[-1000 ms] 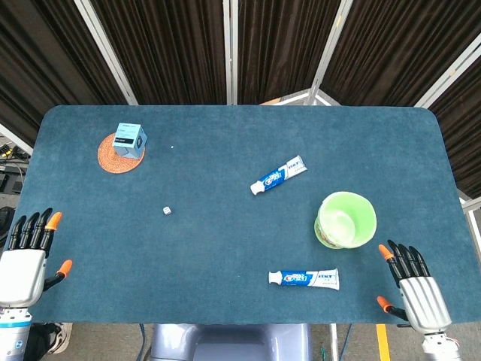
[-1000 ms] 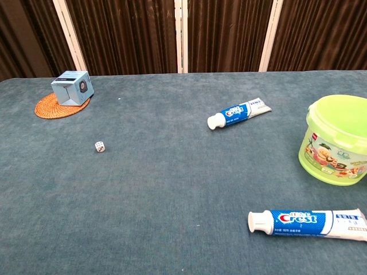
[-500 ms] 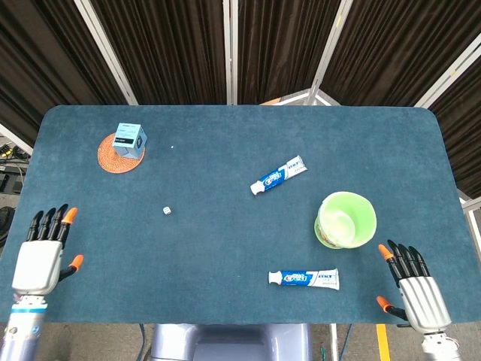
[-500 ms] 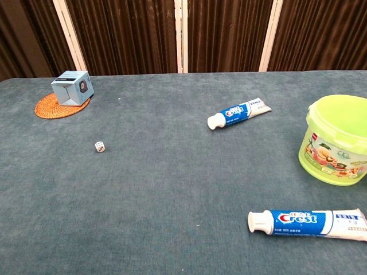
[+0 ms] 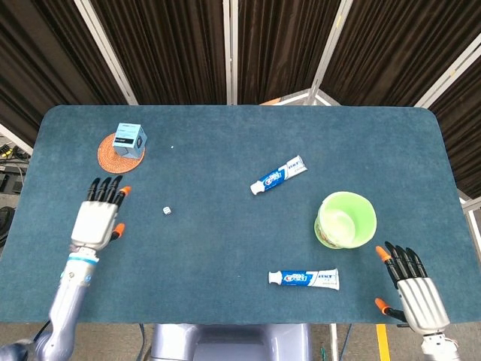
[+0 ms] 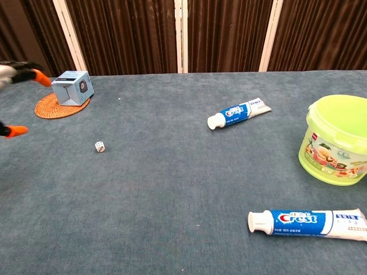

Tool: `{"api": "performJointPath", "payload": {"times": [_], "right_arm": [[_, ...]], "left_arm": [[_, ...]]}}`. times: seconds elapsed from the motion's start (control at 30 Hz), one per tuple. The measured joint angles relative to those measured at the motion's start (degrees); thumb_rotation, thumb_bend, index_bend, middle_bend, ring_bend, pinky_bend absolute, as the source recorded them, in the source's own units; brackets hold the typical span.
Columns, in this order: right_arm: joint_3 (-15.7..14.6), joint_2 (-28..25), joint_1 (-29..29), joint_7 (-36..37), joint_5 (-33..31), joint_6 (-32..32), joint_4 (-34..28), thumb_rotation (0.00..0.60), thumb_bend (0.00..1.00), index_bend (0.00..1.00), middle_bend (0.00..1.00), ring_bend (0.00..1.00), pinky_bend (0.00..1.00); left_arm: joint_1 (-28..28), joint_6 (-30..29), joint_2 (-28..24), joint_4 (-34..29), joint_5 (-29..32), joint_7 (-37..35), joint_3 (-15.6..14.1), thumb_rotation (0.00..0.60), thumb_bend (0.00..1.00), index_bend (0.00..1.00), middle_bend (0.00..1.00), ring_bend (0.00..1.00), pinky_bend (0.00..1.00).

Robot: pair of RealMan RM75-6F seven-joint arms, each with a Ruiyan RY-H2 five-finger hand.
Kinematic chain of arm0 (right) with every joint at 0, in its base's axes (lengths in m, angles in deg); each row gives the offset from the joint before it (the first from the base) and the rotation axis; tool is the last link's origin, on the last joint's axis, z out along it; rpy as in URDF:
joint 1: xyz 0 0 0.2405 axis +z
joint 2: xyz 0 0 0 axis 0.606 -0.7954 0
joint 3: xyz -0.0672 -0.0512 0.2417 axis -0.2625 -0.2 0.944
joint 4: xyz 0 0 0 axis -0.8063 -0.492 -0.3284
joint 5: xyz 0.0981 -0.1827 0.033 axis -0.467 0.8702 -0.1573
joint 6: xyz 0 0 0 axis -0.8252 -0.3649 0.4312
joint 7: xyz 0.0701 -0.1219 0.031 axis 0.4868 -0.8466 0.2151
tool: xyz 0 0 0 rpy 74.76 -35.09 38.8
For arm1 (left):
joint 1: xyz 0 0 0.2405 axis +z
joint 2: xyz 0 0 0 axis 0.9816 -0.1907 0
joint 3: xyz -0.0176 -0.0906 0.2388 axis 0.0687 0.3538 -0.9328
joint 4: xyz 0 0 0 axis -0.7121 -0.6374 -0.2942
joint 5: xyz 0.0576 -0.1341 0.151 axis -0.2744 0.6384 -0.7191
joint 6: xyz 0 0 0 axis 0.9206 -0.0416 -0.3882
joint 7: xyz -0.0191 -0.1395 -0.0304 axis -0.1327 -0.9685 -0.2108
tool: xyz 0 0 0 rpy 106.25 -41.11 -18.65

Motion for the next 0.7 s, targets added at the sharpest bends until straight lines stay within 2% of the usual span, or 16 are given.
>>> {"api": "performJointPath", "payload": {"times": [0.2,0.4,0.57,0.7], "right_arm": [[0.33,-0.6,0.13,1.11,-0.49,-0.01,-0.29,0.6,0.07,0.0,0.0,0.0,0.0],[0.36,-1.05,0.23,1.72,-0.74,-0.24,-0.54,0.6,0.07,0.0,0.0,0.0,0.0],[0.55,-1.32,0.32,2.21,-1.04,-0.29,-0.68,0.6,0.07,0.0,0.0,0.0,0.0],[0.9,-1.52,0.42,2.68,-1.59,-0.37,-0.7,0.6,0.07,0.0,0.0,0.0,0.0]], "left_arm": [[-5.88,2.34,5.1,4.4,7.81,8.73,1.33,0.6,0.29,0.27,0.0,0.0,0.0],[-11.25,3.94,9.69,8.55,15.02,14.43,1.9,0.6,0.29,0.26,0.0,0.0,0.0],[-14.31,8.06,10.44,11.78,15.14,14.43,0.58,0.6,0.29,0.27,0.0,0.0,0.0],[-16.49,12.39,10.31,15.69,11.33,10.91,-1.63,0.6,0.29,0.32,0.0,0.0,0.0]]}}
